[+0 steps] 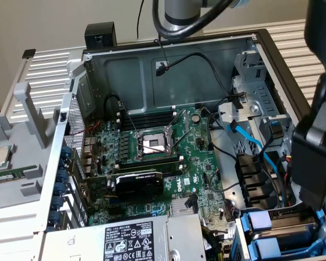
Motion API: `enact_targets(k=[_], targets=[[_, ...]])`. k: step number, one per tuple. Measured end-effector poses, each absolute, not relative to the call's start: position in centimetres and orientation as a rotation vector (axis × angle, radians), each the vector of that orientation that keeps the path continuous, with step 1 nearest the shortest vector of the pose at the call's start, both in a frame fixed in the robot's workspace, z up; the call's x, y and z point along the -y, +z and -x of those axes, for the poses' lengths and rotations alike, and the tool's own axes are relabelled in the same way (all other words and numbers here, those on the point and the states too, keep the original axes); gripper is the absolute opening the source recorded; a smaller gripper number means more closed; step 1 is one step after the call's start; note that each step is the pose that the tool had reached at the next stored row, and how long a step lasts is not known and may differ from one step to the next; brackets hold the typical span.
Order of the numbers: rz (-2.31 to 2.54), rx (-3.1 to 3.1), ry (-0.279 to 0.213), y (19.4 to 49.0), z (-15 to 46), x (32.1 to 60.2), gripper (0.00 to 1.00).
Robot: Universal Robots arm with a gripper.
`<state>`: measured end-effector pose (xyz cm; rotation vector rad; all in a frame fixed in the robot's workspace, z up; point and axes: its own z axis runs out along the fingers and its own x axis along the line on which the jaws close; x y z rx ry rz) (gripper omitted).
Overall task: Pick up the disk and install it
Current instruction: 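Insert the first disk wire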
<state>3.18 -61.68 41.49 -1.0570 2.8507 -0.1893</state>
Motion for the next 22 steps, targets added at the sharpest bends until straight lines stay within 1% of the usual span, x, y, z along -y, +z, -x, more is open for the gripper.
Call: enact_targets(k=[13, 22], targets=[[1.384, -2.702, -0.165, 40.6, -3.2, 61.7, 0.55], [1.588, -2.581, -0.152, 39.2, -3.2, 61.7, 0.55]])
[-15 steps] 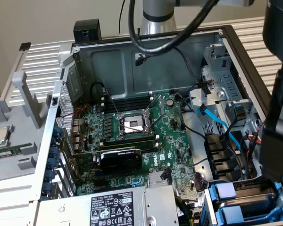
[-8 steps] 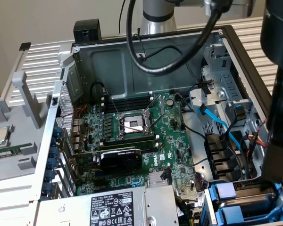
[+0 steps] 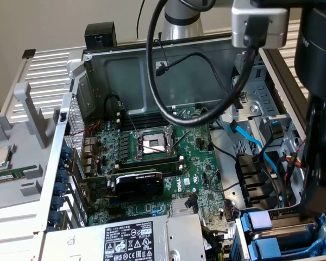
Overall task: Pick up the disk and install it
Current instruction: 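Insert the first disk wire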
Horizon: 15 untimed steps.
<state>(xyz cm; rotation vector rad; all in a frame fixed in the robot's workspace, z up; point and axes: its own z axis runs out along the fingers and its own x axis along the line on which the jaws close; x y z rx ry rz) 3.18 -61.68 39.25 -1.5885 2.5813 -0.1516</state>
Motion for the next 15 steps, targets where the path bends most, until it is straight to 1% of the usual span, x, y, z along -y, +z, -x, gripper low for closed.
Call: enact_targets(k=[3, 15], targets=[[1.603, -2.575, -0.154, 39.2, -3.2, 61.6, 0.55], [1.867, -2.378, -0.136, 37.9, -3.2, 61.6, 0.55]])
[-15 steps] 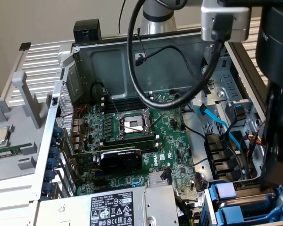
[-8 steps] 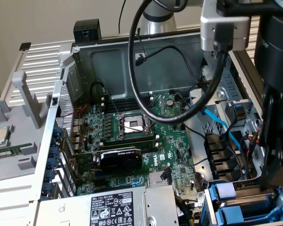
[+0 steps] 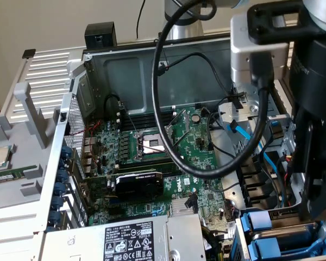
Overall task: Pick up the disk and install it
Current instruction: 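Insert the first disk wire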
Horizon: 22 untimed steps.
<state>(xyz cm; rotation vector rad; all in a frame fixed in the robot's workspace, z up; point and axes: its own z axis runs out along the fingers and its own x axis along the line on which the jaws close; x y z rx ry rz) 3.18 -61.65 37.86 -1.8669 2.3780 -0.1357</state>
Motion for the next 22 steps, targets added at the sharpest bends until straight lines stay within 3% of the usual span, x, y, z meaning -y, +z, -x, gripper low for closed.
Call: enact_targets(k=[22], targets=[[2.088, -2.142, -0.072, 37.1, -3.4, 63.3, 0.55]])
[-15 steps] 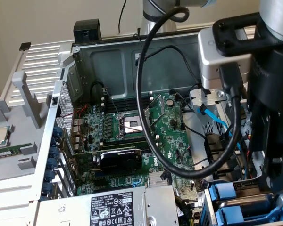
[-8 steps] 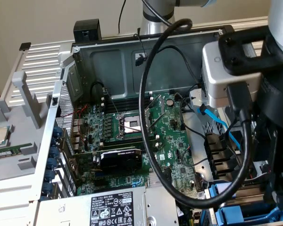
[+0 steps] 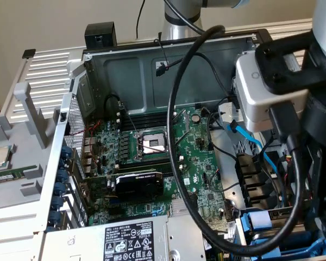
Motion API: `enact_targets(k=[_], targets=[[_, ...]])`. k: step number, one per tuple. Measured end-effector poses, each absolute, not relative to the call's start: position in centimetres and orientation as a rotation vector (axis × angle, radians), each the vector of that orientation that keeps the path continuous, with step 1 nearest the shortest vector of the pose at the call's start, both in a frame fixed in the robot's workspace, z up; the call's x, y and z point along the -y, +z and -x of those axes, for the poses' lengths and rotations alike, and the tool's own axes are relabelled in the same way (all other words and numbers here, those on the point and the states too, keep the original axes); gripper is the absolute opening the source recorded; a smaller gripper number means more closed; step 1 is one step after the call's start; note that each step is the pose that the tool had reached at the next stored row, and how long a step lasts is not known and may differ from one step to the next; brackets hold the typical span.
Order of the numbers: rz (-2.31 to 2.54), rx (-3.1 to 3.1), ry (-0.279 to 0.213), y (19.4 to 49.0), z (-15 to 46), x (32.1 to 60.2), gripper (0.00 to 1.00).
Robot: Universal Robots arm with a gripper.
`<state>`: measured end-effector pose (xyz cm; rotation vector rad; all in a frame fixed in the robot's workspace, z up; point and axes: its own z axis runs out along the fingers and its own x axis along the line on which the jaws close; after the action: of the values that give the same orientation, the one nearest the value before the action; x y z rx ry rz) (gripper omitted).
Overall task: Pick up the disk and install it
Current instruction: 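Insert the first disk wire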
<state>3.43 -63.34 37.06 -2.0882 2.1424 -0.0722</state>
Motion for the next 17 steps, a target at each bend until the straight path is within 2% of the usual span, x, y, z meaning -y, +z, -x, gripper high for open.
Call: enact_targets(k=[17], targets=[[2.229, -1.991, -0.041, 35.9, -5.1, 63.3, 0.55]])
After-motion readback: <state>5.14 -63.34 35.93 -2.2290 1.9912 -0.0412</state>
